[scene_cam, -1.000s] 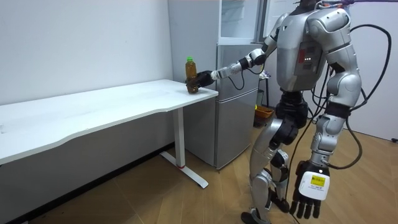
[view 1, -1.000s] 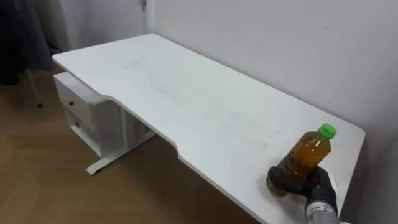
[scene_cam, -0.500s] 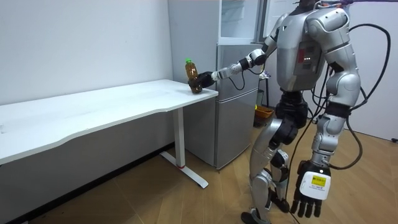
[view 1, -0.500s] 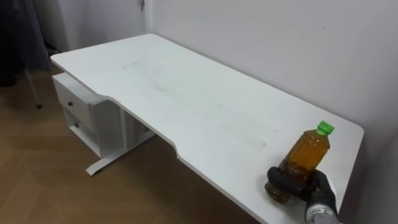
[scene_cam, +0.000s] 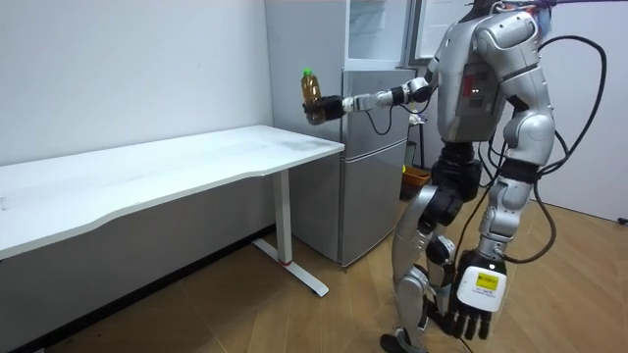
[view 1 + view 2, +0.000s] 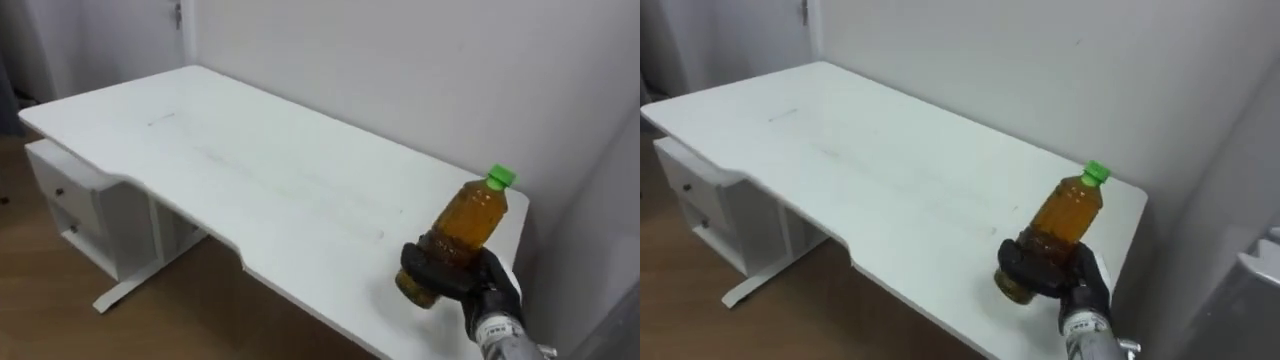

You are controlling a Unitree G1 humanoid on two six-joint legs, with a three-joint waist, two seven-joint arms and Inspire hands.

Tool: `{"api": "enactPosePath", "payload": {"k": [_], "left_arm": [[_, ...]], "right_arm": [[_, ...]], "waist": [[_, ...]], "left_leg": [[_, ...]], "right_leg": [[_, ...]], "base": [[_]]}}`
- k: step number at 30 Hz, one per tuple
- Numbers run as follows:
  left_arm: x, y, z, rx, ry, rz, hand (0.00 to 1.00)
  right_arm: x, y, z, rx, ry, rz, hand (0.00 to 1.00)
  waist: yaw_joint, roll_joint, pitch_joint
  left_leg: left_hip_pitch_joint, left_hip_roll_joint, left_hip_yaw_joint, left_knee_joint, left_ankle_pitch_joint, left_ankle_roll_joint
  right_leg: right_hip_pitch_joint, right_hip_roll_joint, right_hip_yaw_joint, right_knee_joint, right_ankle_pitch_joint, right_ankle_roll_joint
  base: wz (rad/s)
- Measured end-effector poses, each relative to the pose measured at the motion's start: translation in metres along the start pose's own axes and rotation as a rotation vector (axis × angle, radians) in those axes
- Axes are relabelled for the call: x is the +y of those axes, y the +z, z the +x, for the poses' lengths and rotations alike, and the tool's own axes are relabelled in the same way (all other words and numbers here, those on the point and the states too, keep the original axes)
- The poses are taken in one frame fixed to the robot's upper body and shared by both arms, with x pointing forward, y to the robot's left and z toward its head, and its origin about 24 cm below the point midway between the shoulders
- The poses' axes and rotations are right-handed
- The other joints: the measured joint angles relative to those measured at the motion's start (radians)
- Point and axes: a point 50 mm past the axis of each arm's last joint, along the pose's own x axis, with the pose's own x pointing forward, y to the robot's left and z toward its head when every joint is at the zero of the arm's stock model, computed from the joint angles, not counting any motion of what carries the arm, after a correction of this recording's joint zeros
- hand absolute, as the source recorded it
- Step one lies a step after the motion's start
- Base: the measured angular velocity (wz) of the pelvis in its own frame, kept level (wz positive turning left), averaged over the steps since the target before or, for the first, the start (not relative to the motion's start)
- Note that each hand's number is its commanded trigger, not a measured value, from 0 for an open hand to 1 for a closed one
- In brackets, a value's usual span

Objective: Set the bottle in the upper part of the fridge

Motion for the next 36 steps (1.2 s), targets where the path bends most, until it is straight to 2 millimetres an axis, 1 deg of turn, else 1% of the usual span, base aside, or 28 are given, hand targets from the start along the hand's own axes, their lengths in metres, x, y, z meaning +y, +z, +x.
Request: {"api": "enactPosePath", "payload": {"k": [2, 3, 4, 5, 8, 11, 12, 13, 14, 15, 16, 17, 18, 21, 22, 25, 26, 29, 31, 33, 35, 36], "left_arm": [[-0.003, -0.002, 0.000, 0.004, -0.006, -0.003, 0.00], [-0.003, -0.002, 0.000, 0.006, -0.008, -0.004, 0.00], [-0.004, -0.003, -0.001, 0.007, -0.010, -0.003, 0.00], [-0.005, -0.003, -0.001, 0.008, -0.013, -0.005, 0.00], [-0.006, -0.002, -0.001, 0.006, -0.026, -0.002, 0.00], [-0.007, 0.000, 0.000, 0.004, -0.029, 0.013, 0.00], [-0.007, -0.001, 0.000, 0.007, -0.029, 0.013, 0.00], [-0.007, -0.001, 0.001, 0.011, -0.027, 0.011, 0.00], [-0.008, -0.002, 0.001, 0.020, -0.027, 0.012, 0.00], [-0.008, -0.003, 0.001, 0.024, -0.029, 0.012, 0.00], [-0.010, -0.003, 0.001, 0.027, -0.031, 0.010, 0.00], [-0.010, -0.002, 0.001, 0.024, -0.033, 0.008, 0.00], [-0.011, -0.002, 0.001, 0.024, -0.034, 0.008, 0.00], [-0.014, 0.001, 0.002, 0.019, -0.040, -0.004, 0.00], [-0.014, 0.001, 0.002, 0.020, -0.041, -0.018, 0.00], [-0.016, -0.003, 0.002, 0.037, -0.056, -0.014, 0.00], [-0.016, -0.005, 0.002, 0.043, -0.059, -0.005, 0.00], [-0.016, -0.007, 0.001, 0.047, -0.071, -0.016, 0.00], [-0.016, -0.013, -0.001, 0.059, -0.065, -0.041, 0.00], [-0.014, -0.017, -0.002, 0.069, -0.055, -0.052, 0.00], [-0.010, -0.017, -0.002, 0.069, -0.038, -0.081, 0.00], [-0.010, -0.017, -0.001, 0.068, -0.036, -0.083, 0.00]], "right_arm": [[0.002, 0.005, -0.004, -0.032, 0.045, -0.023, 1.00], [0.003, 0.006, -0.004, -0.037, 0.051, -0.026, 1.00], [0.004, 0.009, -0.005, -0.054, 0.063, -0.047, 1.00], [0.005, 0.012, -0.005, -0.071, 0.074, -0.056, 1.00], [0.008, 0.025, -0.007, -0.133, 0.107, -0.092, 1.00], [0.011, 0.050, -0.010, -0.238, 0.153, -0.088, 1.00], [0.010, 0.053, -0.011, -0.253, 0.157, -0.088, 1.00], [0.010, 0.060, -0.012, -0.280, 0.163, -0.083, 1.00], [0.011, 0.067, -0.014, -0.307, 0.173, -0.077, 1.00], [0.011, 0.070, -0.015, -0.319, 0.179, -0.074, 1.00], [0.011, 0.075, -0.016, -0.340, 0.187, -0.070, 1.00], [0.012, 0.081, -0.018, -0.363, 0.195, -0.067, 1.00], [0.012, 0.083, -0.019, -0.372, 0.201, -0.067, 1.00], [0.014, 0.094, -0.024, -0.420, 0.232, -0.071, 1.00], [0.014, 0.100, -0.028, -0.450, 0.240, -0.079, 1.00], [0.014, 0.116, -0.040, -0.548, 0.246, -0.114, 1.00], [0.013, 0.122, -0.043, -0.577, 0.248, -0.116, 1.00], [0.007, 0.133, -0.047, -0.627, 0.239, -0.110, 1.00], [0.000, 0.144, -0.051, -0.669, 0.223, -0.095, 1.00], [-0.007, 0.148, -0.057, -0.696, 0.203, -0.100, 1.00], [-0.016, 0.149, -0.063, -0.706, 0.179, -0.100, 1.00], [-0.017, 0.150, -0.064, -0.709, 0.175, -0.101, 1.00]], "waist": [[-0.009, 0.006, -0.0087], [-0.014, 0.007, -0.0106], [-0.029, 0.007, -0.0153], [-0.036, 0.006, -0.0174], [-0.058, 0.005, -0.0185], [-0.087, 0.006, -0.0181], [-0.088, 0.006, -0.0180], [-0.100, 0.007, -0.0177], [-0.110, 0.009, -0.0162], [-0.113, 0.012, -0.0143], [-0.120, 0.012, -0.0147], [-0.129, 0.016, -0.0126], [-0.132, 0.016, -0.0127], [-0.147, 0.020, -0.0144], [-0.155, 0.026, -0.0154], [-0.163, 0.042, -0.0214], [-0.170, 0.046, -0.0248], [-0.173, 0.046, -0.0257], [-0.182, 0.043, -0.0276], [-0.191, 0.039, -0.0293], [-0.199, 0.035, -0.0294], [-0.202, 0.035, -0.0291]], "left_leg": [[0.039, 0.003, 0.021, -0.024, 0.000, -0.001], [0.050, 0.003, 0.024, -0.029, 0.001, -0.001], [0.062, 0.003, 0.027, -0.039, 0.002, -0.002], [0.077, 0.004, 0.036, -0.049, 0.004, -0.004], [0.085, 0.006, 0.044, -0.056, 0.004, -0.004], [0.099, 0.007, 0.059, -0.062, 0.004, -0.004], [0.104, 0.007, 0.062, -0.065, 0.004, -0.004], [0.105, 0.006, 0.063, -0.067, 0.004, -0.004], [0.111, 0.006, 0.064, -0.070, 0.004, -0.004], [0.117, 0.006, 0.066, -0.072, 0.004, -0.004], [0.121, 0.006, 0.069, -0.078, 0.004, -0.004], [0.121, 0.007, 0.069, -0.081, 0.004, -0.004], [0.122, 0.007, 0.070, -0.081, 0.004, -0.004], [0.124, 0.009, 0.078, -0.084, 0.004, -0.004], [0.124, 0.009, 0.078, -0.084, 0.004, -0.004], [0.138, 0.008, 0.080, -0.092, 0.004, -0.004], [0.144, 0.008, 0.082, -0.099, 0.004, -0.004], [0.155, 0.011, 0.096, -0.106, 0.004, -0.004], [0.162, 0.012, 0.105, -0.113, 0.004, -0.004], [0.173, 0.012, 0.107, -0.114, 0.004, -0.004], [0.181, 0.012, 0.107, -0.116, 0.004, -0.004], [0.182, 0.012, 0.109, -0.116, 0.004, -0.004]], "right_leg": [[0.020, 0.001, 0.027, -0.005, 0.000, 0.000], [0.025, 0.001, 0.032, -0.005, 0.000, 0.000], [0.032, 0.000, 0.041, -0.005, 0.000, 0.000], [0.037, 0.001, 0.049, -0.006, 0.000, 0.001], [0.039, 0.002, 0.055, -0.006, 0.000, 0.001], [0.039, 0.001, 0.071, -0.008, 0.000, 0.001], [0.042, 0.001, 0.072, -0.008, 0.000, 0.001], [0.045, 0.000, 0.073, -0.008, 0.000, 0.001], [0.048, 0.000, 0.075, -0.008, 0.000, 0.001], [0.050, 0.000, 0.077, -0.008, 0.000, 0.001], [0.054, -0.001, 0.078, -0.008, 0.000, 0.001], [0.053, 0.000, 0.078, -0.008, 0.000, 0.001], [0.053, 0.000, 0.079, -0.009, 0.000, 0.001], [0.050, 0.001, 0.087, -0.009, 0.000, 0.001], [0.050, 0.001, 0.089, -0.009, 0.000, 0.001], [0.055, 0.000, 0.093, -0.009, 0.000, 0.002], [0.058, 0.001, 0.097, -0.009, -0.001, 0.002], [0.059, 0.001, 0.103, -0.009, -0.001, 0.003], [0.060, 0.001, 0.104, -0.008, -0.001, 0.003], [0.062, 0.001, 0.110, -0.008, -0.001, 0.003], [0.067, 0.001, 0.114, -0.008, -0.001, 0.003], [0.067, 0.001, 0.118, -0.008, -0.002, 0.004]], "base": [[-0.30], [-0.25], [-0.19], [-0.17], [-0.11], [-0.12], [-0.12], [0.00], [0.00], [-0.06], [-0.05], [-0.04], [-0.04], [-0.07], [0.00], [-0.02], [-0.05], [-0.12], [-0.10], [-0.04], [-0.05], [-0.05]]}}
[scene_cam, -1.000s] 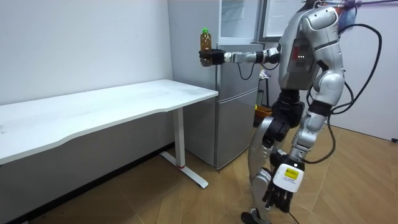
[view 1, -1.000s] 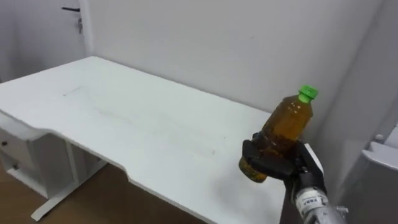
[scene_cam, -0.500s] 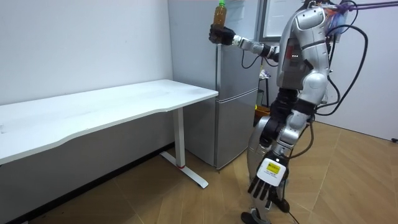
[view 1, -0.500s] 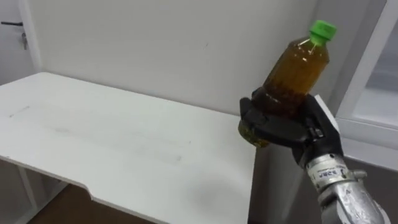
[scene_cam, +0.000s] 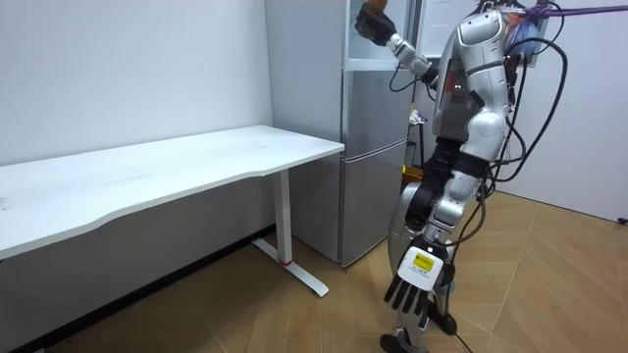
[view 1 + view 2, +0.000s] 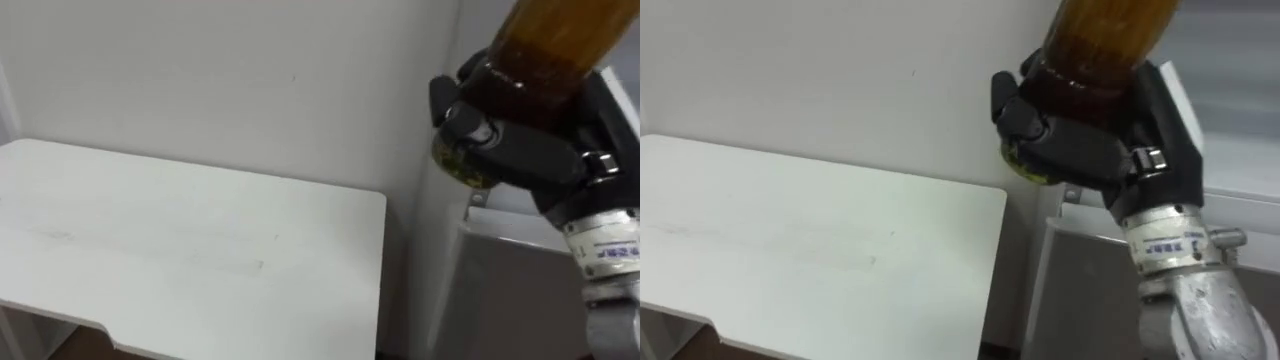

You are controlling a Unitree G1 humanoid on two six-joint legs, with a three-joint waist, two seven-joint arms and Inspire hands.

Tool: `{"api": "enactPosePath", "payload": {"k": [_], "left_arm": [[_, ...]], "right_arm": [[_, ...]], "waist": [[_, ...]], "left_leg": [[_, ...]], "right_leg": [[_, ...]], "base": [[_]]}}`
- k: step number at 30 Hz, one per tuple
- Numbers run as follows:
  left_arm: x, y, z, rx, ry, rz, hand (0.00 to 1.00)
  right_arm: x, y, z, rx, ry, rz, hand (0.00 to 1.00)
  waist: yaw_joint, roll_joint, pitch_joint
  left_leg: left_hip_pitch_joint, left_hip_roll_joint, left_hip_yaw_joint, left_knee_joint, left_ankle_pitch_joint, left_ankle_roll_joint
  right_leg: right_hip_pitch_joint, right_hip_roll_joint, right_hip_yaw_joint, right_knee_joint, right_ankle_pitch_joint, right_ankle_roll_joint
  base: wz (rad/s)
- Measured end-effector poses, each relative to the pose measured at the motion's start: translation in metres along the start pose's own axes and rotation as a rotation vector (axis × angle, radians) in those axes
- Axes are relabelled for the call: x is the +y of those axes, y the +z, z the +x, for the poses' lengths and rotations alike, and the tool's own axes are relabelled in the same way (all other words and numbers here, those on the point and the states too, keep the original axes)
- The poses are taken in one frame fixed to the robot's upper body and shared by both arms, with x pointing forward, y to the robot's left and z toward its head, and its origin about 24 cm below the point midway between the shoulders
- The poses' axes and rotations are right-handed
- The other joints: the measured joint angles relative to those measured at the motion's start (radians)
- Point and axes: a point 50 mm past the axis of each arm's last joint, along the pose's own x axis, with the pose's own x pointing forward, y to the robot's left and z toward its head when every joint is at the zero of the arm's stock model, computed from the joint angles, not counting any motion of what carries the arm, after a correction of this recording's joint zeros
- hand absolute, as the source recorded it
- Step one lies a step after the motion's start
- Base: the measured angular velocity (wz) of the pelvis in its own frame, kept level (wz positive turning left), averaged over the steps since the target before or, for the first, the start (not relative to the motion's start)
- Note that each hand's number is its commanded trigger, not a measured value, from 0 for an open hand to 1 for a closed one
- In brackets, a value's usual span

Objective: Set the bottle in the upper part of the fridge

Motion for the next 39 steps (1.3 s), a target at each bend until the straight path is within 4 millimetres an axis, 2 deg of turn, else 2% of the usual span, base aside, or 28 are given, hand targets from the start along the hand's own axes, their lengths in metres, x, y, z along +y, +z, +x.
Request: {"api": "enactPosePath", "payload": {"k": [4, 5, 9, 12, 14, 23, 30, 33, 39], "left_arm": [[0.004, 0.002, 0.000, -0.012, 0.021, -0.023, 0.00], [0.005, 0.001, 0.000, -0.009, 0.024, -0.021, 0.00], [0.005, 0.002, 0.000, -0.010, 0.029, -0.019, 0.00], [0.005, 0.002, 0.000, -0.011, 0.030, -0.018, 0.00], [0.005, 0.002, 0.001, -0.012, 0.030, -0.018, 0.00], [0.007, 0.002, 0.000, -0.016, 0.045, -0.022, 0.00], [0.009, 0.004, 0.000, -0.021, 0.050, -0.019, 0.00], [0.009, 0.004, 0.000, -0.020, 0.047, -0.017, 0.00], [0.010, 0.003, 0.000, -0.001, 0.048, -0.025, 0.00]], "right_arm": [[-0.010, 0.004, 0.000, -0.013, -0.029, -0.016, 1.00], [-0.013, 0.006, 0.000, -0.017, -0.038, -0.023, 1.00], [-0.025, 0.013, 0.002, -0.034, -0.055, -0.076, 1.00], [-0.033, 0.013, -0.002, -0.027, -0.081, -0.096, 1.00], [-0.033, 0.012, -0.003, -0.021, -0.082, -0.106, 1.00], [-0.039, 0.007, -0.004, 0.007, -0.084, -0.093, 1.00], [-0.062, -0.016, -0.008, 0.116, -0.177, -0.112, 1.00], [-0.071, -0.027, -0.010, 0.174, -0.201, -0.121, 1.00], [-0.095, -0.055, -0.021, 0.342, -0.283, -0.133, 1.00]], "waist": [[-0.028, -0.005, 0.0044], [-0.044, -0.008, 0.0051], [-0.069, -0.023, 0.0096], [-0.069, -0.032, 0.0064], [-0.075, -0.034, 0.0073], [-0.095, -0.032, 0.0085], [-0.099, -0.038, 0.0041], [-0.095, -0.032, 0.0071], [-0.089, -0.032, 0.0054]], "left_leg": [[0.008, 0.005, 0.011, -0.008, -0.001, 0.000], [0.009, 0.005, 0.011, -0.008, -0.001, -0.001], [0.009, 0.007, 0.021, -0.004, -0.001, -0.001], [0.010, 0.011, 0.028, 0.000, -0.005, -0.005], [0.017, 0.014, 0.035, 0.000, -0.006, -0.007], [0.023, 0.025, 0.049, 0.000, -0.009, -0.009], [0.024, 0.024, 0.053, 0.000, -0.011, -0.008], [0.023, 0.024, 0.053, -0.001, -0.011, -0.009], [0.021, 0.024, 0.052, -0.002, -0.011, -0.010]], "right_leg": [[0.003, 0.002, 0.015, 0.000, 0.000, 0.001], [0.005, 0.002, 0.015, 0.000, 0.000, 0.001], [0.004, 0.004, 0.020, 0.000, 0.000, 0.000], [0.002, 0.010, 0.036, 0.000, 0.000, -0.001], [0.003, 0.014, 0.042, 0.000, 0.001, -0.002], [0.003, 0.017, 0.062, 0.001, 0.002, -0.004], [0.002, 0.018, 0.059, 0.001, 0.002, -0.004], [0.002, 0.019, 0.057, 0.001, 0.002, -0.004], [0.000, 0.021, 0.055, 0.001, 0.002, -0.004]], "base": [[-0.11], [-0.05], [-0.03], [-0.12], [-0.10], [-0.05], [-0.01], [0.00], [0.00]]}}
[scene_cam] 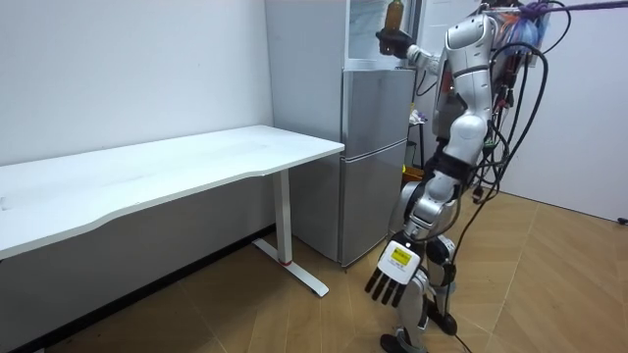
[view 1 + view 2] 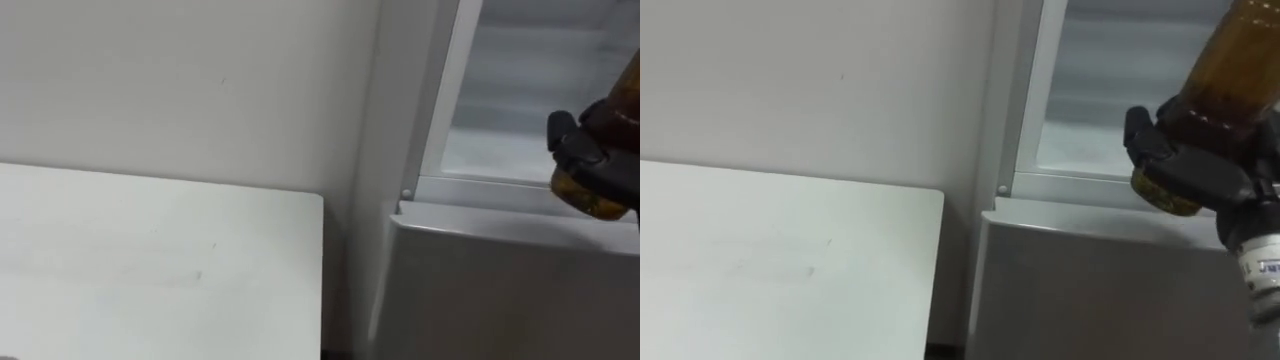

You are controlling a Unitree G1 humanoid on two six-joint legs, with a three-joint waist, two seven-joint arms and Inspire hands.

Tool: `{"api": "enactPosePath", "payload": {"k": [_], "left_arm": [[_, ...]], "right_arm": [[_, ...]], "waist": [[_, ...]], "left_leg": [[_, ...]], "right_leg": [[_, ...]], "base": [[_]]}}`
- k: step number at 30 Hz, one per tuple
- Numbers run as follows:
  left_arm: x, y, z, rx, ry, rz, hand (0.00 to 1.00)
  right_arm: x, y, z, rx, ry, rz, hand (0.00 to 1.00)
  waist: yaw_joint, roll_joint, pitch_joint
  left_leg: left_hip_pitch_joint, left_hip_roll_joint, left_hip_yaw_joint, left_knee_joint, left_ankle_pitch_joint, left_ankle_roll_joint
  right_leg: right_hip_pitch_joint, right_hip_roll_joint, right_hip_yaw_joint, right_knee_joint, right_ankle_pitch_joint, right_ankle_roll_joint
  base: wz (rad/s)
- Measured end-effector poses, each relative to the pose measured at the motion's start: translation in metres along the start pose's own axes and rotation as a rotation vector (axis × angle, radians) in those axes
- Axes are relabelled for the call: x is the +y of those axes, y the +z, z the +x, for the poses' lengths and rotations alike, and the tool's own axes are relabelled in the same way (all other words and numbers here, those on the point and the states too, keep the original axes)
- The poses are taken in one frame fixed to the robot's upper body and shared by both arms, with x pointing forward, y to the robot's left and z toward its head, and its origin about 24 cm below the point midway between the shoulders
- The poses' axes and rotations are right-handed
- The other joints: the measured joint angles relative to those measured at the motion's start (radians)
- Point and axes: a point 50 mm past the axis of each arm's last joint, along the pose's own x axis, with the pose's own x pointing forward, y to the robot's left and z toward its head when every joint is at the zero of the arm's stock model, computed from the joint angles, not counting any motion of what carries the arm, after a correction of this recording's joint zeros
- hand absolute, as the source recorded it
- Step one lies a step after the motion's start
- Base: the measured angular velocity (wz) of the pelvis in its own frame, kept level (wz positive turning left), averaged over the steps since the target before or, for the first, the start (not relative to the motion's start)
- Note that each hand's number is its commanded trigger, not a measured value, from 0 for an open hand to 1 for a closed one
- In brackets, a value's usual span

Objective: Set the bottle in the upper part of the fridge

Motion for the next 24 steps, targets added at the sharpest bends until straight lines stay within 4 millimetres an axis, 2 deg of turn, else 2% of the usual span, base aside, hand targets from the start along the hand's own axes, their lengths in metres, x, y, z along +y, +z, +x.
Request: {"api": "enactPosePath", "payload": {"k": [4, 7, 9, 11, 15, 20, 24], "left_arm": [[0.000, 0.003, 0.001, 0.005, -0.013, -0.007, 0.00], [0.002, 0.001, 0.000, 0.012, -0.014, -0.020, 0.00], [0.006, 0.002, 0.000, 0.012, 0.001, -0.036, 0.00], [0.011, -0.002, -0.001, 0.025, 0.017, -0.053, 0.00], [0.013, -0.006, -0.002, 0.051, 0.023, -0.053, 0.00], [0.018, -0.004, -0.002, 0.045, 0.041, -0.053, 0.00], [0.023, -0.005, -0.002, 0.051, 0.052, -0.046, 0.00]], "right_arm": [[-0.018, -0.023, 0.001, 0.129, -0.060, -0.039, 1.00], [-0.033, -0.022, 0.015, 0.164, -0.111, -0.091, 1.00], [-0.049, -0.023, 0.024, 0.203, -0.168, -0.123, 1.00], [-0.064, -0.027, 0.028, 0.266, -0.246, -0.145, 1.00], [-0.069, -0.031, 0.032, 0.312, -0.295, -0.138, 1.00], [-0.063, -0.028, 0.041, 0.330, -0.288, -0.147, 1.00], [-0.066, -0.027, 0.043, 0.359, -0.293, -0.196, 1.00]], "waist": [[0.014, -0.007, -0.0023], [0.019, -0.021, 0.0000], [0.023, -0.039, 0.0011], [0.026, -0.065, -0.0049], [0.023, -0.081, -0.0123], [0.024, -0.077, -0.0096], [0.031, -0.078, -0.0094]], "left_leg": [[-0.015, 0.000, -0.003, 0.005, 0.000, 0.000], [-0.019, 0.000, -0.002, 0.000, 0.001, 0.000], [-0.023, 0.000, -0.002, -0.001, 0.001, 0.000], [-0.028, 0.000, -0.003, 0.001, 0.001, -0.001], [-0.022, 0.000, -0.002, 0.004, 0.001, -0.001], [-0.013, 0.000, -0.001, 0.002, 0.001, -0.001], [-0.017, 0.000, -0.003, 0.001, 0.001, -0.001]], "right_leg": [[-0.016, -0.001, 0.001, 0.003, 0.000, 0.000], [-0.032, -0.004, -0.003, 0.021, -0.001, 0.001], [-0.033, -0.004, -0.008, 0.019, -0.001, 0.001], [-0.035, -0.003, -0.014, 0.016, -0.001, 0.001], [-0.034, -0.003, -0.014, 0.015, -0.001, 0.001], [-0.028, -0.003, -0.016, 0.016, -0.001, 0.001], [-0.028, -0.004, -0.023, 0.017, -0.001, 0.001]], "base": [[0.00], [-0.01], [0.03], [0.06], [0.00], [0.00], [0.00]]}}
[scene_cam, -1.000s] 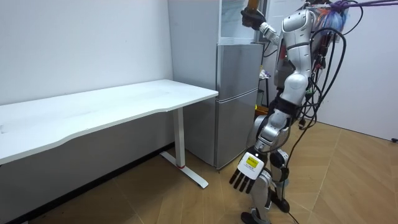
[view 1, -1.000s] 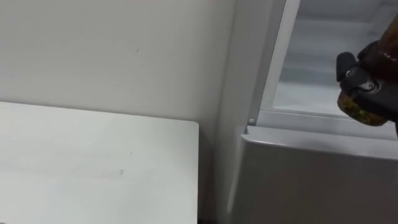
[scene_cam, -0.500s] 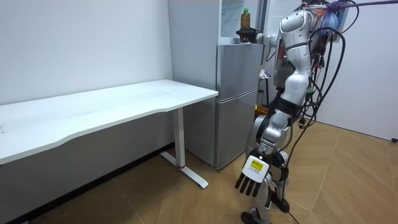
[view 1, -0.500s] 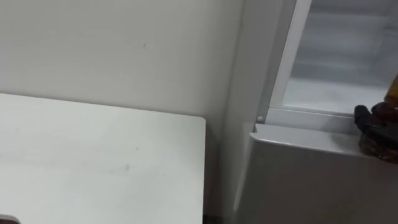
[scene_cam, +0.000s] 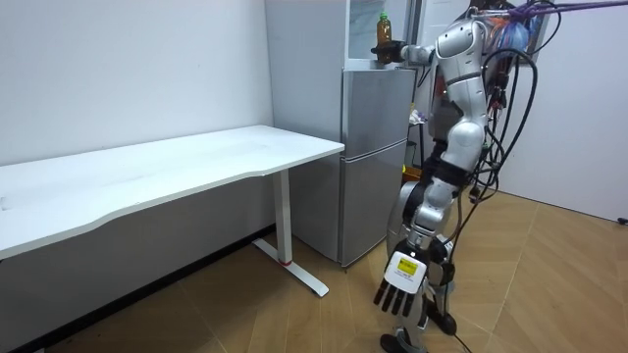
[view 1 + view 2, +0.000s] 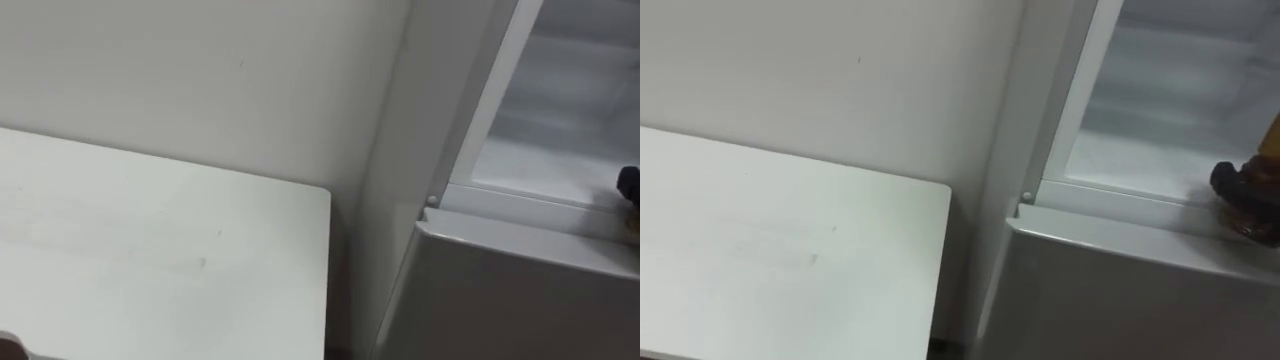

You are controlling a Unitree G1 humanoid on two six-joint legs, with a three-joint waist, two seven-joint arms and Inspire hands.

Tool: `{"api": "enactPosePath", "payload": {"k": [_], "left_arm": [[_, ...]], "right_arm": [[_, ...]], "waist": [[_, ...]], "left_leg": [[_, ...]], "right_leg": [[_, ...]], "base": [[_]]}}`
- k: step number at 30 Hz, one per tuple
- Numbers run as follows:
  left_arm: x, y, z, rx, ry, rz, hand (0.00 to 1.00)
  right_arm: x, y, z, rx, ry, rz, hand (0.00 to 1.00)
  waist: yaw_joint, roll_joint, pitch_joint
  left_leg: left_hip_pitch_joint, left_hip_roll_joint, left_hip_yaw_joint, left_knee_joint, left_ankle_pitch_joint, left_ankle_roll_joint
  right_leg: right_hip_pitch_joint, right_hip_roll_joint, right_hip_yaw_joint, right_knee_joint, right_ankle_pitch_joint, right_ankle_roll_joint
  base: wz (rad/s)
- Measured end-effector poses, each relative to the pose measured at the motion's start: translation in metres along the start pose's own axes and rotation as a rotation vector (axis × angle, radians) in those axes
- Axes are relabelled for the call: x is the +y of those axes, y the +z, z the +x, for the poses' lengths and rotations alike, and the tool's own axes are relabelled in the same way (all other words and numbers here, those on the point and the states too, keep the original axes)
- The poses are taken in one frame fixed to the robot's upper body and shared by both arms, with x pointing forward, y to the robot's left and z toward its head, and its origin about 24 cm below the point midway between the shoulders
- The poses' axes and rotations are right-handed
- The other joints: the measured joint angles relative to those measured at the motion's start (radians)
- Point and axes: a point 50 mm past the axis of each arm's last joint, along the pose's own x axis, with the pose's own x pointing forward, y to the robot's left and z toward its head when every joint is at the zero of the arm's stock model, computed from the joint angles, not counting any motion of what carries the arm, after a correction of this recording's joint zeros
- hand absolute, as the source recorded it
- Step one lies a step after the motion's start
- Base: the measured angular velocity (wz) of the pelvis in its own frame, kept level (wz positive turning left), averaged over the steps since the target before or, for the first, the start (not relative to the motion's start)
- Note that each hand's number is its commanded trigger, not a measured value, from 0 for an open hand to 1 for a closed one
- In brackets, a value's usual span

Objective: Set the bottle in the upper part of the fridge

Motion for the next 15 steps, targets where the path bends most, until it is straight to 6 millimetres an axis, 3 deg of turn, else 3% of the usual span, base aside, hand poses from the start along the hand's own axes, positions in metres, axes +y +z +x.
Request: {"api": "enactPosePath", "payload": {"k": [9, 15], "left_arm": [[0.009, -0.014, -0.005, 0.038, 0.020, 0.010, 0.00], [0.011, -0.015, -0.006, 0.036, 0.022, 0.012, 0.00]], "right_arm": [[-0.015, 0.007, 0.002, 0.031, -0.030, -0.063, 1.00], [-0.008, 0.032, 0.007, -0.027, -0.020, -0.091, 1.00]], "waist": [[0.016, -0.020, 0.0003], [0.024, -0.022, -0.0001]], "left_leg": [[-0.015, 0.000, -0.008, 0.002, 0.000, 0.000], [-0.015, 0.000, -0.009, 0.002, 0.000, 0.000]], "right_leg": [[-0.006, -0.001, -0.016, 0.000, -0.001, 0.001], [-0.007, -0.001, -0.017, 0.000, -0.001, 0.001]], "base": [[0.02], [0.00]]}}
